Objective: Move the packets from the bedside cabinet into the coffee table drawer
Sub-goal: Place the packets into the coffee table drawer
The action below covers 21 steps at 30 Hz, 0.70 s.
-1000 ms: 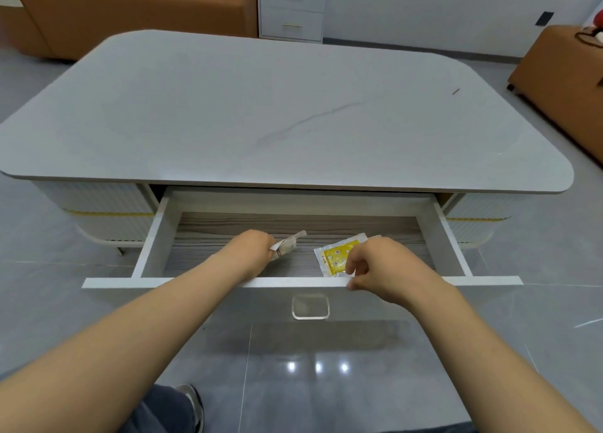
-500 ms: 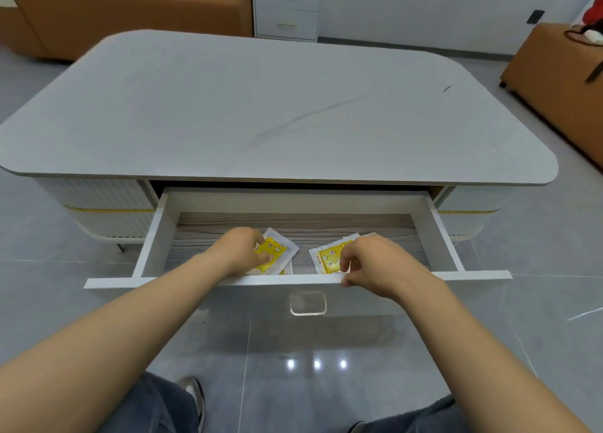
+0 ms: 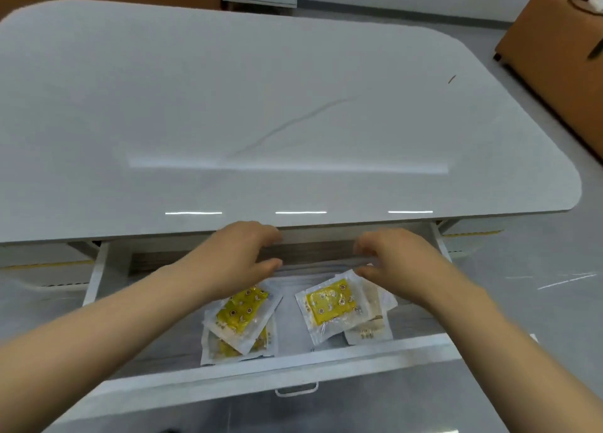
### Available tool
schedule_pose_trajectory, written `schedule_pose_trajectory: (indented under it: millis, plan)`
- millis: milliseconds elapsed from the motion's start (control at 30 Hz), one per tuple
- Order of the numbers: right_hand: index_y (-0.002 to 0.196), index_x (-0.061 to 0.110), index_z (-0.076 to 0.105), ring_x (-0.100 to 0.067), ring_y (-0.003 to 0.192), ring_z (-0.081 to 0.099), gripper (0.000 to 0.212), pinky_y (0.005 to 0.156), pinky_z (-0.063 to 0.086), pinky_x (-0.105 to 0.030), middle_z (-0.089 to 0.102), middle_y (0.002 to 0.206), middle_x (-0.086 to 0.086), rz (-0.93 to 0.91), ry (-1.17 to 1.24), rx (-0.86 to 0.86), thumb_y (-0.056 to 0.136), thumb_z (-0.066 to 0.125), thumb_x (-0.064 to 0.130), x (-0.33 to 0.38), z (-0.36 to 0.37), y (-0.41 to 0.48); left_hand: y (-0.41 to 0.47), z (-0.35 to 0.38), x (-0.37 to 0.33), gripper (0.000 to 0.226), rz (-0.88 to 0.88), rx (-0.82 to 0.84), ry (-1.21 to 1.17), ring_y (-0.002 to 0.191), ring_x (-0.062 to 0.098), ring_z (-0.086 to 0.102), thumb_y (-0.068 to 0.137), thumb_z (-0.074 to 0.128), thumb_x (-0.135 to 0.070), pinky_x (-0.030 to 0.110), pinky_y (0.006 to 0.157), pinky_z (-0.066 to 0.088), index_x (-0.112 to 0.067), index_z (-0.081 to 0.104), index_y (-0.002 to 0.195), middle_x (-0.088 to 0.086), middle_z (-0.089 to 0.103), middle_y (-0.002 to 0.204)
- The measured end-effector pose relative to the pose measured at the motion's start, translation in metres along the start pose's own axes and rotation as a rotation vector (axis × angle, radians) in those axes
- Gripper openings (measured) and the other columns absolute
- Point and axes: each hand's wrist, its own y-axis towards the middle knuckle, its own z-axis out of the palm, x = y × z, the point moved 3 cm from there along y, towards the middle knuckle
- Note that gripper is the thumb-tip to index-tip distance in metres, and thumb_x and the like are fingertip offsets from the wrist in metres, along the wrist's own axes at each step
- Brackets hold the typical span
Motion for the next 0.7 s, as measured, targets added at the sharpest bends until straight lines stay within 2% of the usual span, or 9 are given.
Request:
schedule_pose_trajectory:
  millis: [167, 300, 400, 567, 700]
  plan:
    - [0.126, 0.025, 0.056, -0.016, 0.113, 0.056, 0.039, 0.094, 0.047, -0.030, 0.060, 0.124, 0.004, 0.064, 0.093, 0.069, 0.088, 0.061, 0.030, -0.006, -0.048, -0.010, 0.009, -0.041, -0.029, 0.035, -0.046, 0.113, 0.053, 0.104, 0.014, 0.056, 0.090, 0.055, -0.039, 0.028, 0.087, 0.047, -0.024, 0.055, 0.122, -0.004, 0.062, 0.115]
    - [0.123, 0.026, 0.057, -0.016, 0.111, 0.055, 0.036, 0.091, 0.047, -0.029, 0.060, 0.120, 0.004, 0.079, 0.127, 0.107, 0.087, 0.061, 0.029, -0.004, -0.112, -0.050, -0.006, -0.107, -0.070, 0.040, -0.050, 0.155, 0.069, 0.110, 0.012, 0.055, 0.090, 0.056, -0.036, 0.025, 0.089, 0.043, -0.025, 0.051, 0.128, -0.006, 0.060, 0.122]
    - [0.117, 0.025, 0.059, -0.017, 0.105, 0.056, 0.031, 0.087, 0.048, -0.030, 0.061, 0.114, 0.002, 0.112, 0.147, 0.092, 0.087, 0.060, 0.027, -0.005, -0.179, -0.092, -0.025, -0.174, -0.115, 0.042, -0.021, 0.154, 0.090, 0.111, 0.011, 0.055, 0.091, 0.055, -0.037, 0.024, 0.090, 0.042, -0.025, 0.049, 0.131, -0.007, 0.059, 0.124]
    - [0.126, 0.025, 0.054, -0.013, 0.114, 0.053, 0.037, 0.093, 0.045, -0.026, 0.058, 0.123, 0.005, 0.163, 0.209, 0.003, 0.089, 0.060, 0.030, -0.013, -0.314, -0.178, -0.055, -0.296, -0.211, 0.042, 0.056, 0.104, 0.109, 0.112, 0.011, 0.055, 0.092, 0.053, -0.039, 0.024, 0.092, 0.043, -0.025, 0.050, 0.131, -0.008, 0.059, 0.124]
    - [0.126, 0.026, 0.054, -0.013, 0.111, 0.054, 0.038, 0.090, 0.045, -0.026, 0.058, 0.124, 0.005, 0.241, 0.225, -0.104, 0.089, 0.061, 0.032, -0.037, -0.417, -0.252, -0.069, -0.380, -0.299, 0.043, 0.148, 0.055, 0.137, 0.111, 0.011, 0.056, 0.091, 0.054, -0.040, 0.026, 0.091, 0.045, -0.025, 0.049, 0.131, -0.008, 0.060, 0.123]
